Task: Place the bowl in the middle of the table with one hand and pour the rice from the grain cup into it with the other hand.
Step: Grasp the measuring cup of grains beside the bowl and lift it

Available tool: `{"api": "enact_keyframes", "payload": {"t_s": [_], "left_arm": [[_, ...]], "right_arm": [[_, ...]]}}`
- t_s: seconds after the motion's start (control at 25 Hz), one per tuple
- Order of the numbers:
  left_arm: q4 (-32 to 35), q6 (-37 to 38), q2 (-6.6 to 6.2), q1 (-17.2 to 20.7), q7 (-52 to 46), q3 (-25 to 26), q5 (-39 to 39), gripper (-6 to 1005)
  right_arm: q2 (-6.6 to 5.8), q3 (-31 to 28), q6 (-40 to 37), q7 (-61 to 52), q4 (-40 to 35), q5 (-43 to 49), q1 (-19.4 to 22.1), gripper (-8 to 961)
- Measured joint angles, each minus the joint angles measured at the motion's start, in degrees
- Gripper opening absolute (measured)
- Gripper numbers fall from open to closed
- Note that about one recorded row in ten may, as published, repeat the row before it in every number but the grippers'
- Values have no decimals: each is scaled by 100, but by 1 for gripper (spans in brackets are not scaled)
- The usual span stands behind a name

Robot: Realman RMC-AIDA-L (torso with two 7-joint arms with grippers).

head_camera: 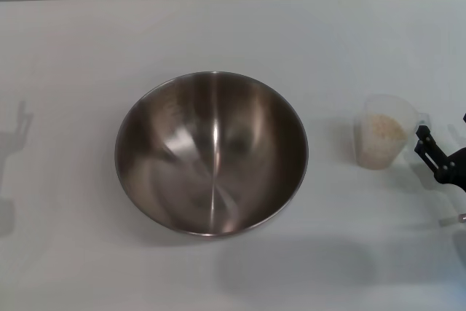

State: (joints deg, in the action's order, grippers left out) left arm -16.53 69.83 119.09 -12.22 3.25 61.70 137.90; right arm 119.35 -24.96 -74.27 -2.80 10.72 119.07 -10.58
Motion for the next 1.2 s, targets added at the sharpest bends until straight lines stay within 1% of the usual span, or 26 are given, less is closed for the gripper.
{"api": "enact_keyframes", "payload": {"t_s": [0.68, 1.04, 1.2], "left_arm": [[18, -30, 0, -9, 0, 0, 7, 833], [39, -36, 0, -27, 0, -1, 4, 833], [44, -49, 0, -38, 0, 0, 7, 833]], "right_arm": [[0, 0, -26, 45, 0, 2, -35, 796], [0, 47, -160, 53, 3, 24, -32, 795], [5, 60, -202, 59, 10, 41, -31, 668]]}}
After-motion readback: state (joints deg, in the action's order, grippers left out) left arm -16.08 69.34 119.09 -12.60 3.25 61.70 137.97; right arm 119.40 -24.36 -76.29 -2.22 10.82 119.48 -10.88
